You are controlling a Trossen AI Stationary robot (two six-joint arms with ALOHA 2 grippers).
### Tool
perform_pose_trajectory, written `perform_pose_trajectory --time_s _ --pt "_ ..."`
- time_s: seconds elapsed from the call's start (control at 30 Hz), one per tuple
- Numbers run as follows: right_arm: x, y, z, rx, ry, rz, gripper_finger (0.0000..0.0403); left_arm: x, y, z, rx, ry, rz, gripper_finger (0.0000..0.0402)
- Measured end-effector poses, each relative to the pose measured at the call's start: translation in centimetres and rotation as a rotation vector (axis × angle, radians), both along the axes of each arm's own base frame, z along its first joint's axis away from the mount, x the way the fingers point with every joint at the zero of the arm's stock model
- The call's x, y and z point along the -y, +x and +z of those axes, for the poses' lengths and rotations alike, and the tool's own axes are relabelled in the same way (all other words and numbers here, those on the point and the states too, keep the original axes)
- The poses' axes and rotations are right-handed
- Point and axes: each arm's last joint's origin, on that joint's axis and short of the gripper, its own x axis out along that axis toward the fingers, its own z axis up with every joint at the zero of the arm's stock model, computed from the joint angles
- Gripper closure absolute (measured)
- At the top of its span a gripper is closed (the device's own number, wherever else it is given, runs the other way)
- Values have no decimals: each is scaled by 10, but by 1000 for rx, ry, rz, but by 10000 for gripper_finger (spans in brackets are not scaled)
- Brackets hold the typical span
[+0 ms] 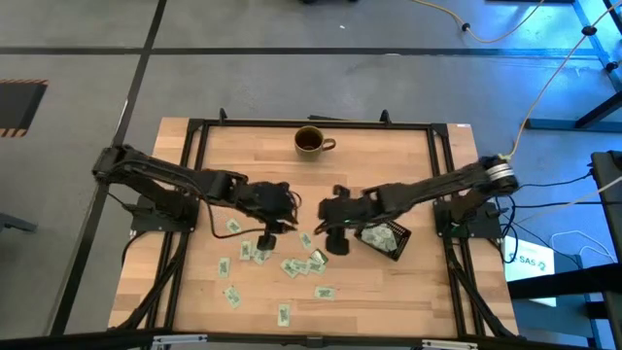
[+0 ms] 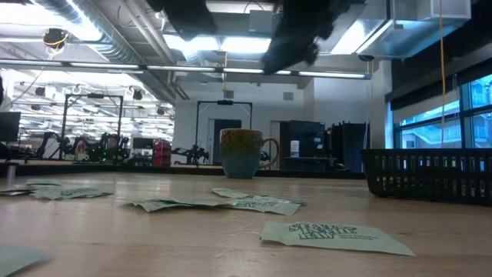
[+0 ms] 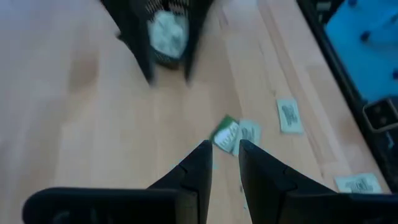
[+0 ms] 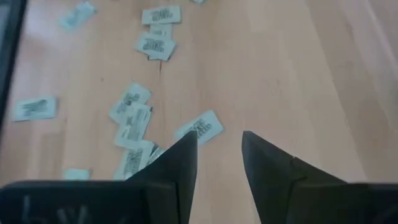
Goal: Pick and place Stevia / Truvia into bins
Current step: Put the stevia packet into the black bin
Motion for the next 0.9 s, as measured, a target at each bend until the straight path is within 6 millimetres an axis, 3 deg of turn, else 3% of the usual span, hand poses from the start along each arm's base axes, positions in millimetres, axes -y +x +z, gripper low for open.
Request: perform_pose_trajectory --time_s 0.2,0.47,0.7,0.9 --pt "-8 33 -36 -79 -84 87 273 -14 -30 -1 190 -47 45 328" --pt "-12 55 -81 -114 -102 101 273 -28 -63 -32 424 -150 159 328" --pt "-3 67 -103 -108 -85 57 283 -33 -73 -54 428 -161 327 328" --pt "8 71 -124 -160 -46 26 317 -33 -73 -56 417 -167 334 328"
